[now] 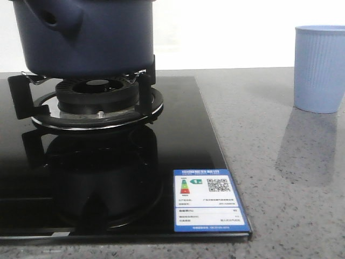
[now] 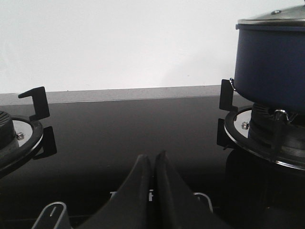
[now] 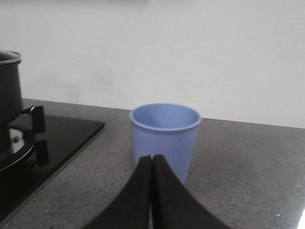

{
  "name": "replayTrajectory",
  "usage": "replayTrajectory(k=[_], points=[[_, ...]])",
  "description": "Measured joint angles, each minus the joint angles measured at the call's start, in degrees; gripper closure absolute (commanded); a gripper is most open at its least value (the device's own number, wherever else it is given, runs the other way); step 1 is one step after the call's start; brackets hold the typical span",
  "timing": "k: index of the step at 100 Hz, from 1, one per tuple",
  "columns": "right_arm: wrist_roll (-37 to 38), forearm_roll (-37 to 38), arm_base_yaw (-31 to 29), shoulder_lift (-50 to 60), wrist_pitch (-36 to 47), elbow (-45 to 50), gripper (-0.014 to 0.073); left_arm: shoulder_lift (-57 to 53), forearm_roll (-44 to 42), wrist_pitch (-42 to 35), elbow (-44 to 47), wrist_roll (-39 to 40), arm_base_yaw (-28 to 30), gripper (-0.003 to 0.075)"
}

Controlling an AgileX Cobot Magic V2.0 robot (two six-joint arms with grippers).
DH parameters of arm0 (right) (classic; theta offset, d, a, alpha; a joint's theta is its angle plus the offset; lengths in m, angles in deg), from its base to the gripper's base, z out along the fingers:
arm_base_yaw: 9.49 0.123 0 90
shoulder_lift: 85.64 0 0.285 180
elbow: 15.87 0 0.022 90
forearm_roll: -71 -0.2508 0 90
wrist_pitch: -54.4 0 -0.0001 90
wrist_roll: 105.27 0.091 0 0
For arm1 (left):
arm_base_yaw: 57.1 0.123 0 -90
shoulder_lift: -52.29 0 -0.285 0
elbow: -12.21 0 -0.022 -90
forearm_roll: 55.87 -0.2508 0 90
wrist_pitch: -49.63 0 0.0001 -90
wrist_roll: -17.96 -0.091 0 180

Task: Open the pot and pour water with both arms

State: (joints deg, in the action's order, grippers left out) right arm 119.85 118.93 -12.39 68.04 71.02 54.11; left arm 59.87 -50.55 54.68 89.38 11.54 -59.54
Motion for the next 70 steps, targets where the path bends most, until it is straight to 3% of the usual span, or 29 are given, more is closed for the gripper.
replayTrajectory(k=[14,24,40,70], points=[[-25.0,-22.8,2.5,-0.1,-4.7,0.3,0.0654,0.0,0.0,0.0,0.0,0.0,0.0,0.0736],[-35.1,-33.7,3.2,-0.1,-8.7,0.3,0.0654,0.0,0.0,0.0,0.0,0.0,0.0,0.0736],[-40.6,-37.8,3.4,2.1,-13.7,0.9,0.0654,0.0,0.0,0.0,0.0,0.0,0.0,0.0736],[-41.9,-41.6,3.4,14.3,-16.6,7.8,0.0654,0.0,0.0,0.0,0.0,0.0,0.0,0.0736]])
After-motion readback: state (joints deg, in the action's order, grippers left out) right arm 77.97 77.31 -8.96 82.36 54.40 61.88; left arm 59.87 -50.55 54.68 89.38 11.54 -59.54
